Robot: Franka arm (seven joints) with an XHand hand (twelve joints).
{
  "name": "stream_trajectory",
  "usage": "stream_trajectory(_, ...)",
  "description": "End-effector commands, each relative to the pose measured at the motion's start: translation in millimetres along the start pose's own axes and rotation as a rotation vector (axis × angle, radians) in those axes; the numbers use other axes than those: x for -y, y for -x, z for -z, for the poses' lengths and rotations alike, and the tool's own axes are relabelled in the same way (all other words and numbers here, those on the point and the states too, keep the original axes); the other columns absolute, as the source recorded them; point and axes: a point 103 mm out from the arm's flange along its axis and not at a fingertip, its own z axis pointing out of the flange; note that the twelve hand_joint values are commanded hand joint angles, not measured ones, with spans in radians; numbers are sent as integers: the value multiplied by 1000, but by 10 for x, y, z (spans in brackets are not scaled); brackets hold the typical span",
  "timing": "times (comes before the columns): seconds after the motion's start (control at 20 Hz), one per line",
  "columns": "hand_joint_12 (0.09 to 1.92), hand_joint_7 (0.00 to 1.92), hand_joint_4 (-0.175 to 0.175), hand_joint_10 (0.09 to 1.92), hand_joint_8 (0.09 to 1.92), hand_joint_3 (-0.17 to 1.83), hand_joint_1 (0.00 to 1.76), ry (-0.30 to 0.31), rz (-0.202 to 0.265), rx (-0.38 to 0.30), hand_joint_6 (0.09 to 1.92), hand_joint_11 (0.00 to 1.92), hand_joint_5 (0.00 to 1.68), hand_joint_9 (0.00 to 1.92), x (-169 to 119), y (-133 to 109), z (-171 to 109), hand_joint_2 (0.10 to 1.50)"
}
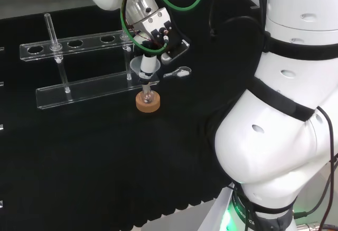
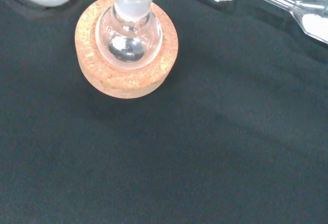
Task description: Place the funnel on the round-bottom flask.
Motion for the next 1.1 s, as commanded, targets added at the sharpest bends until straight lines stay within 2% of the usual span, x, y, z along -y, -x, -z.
stream_trajectory(0.05, 1291, 466, -31, 478, 708, 681, 821, -19, -11, 9, 542, 537, 425, 853, 3, 0, -5, 668)
stream_trajectory(0.45, 1310, 397, -35, 545, 728, 650, 793, -36, -19, 27, 390, 507, 390, 772, 17, 8, -21, 643)
stream_trajectory(1.1, 1311, 393, -36, 553, 724, 639, 790, -38, -20, 22, 351, 501, 399, 771, 53, 54, -103, 644)
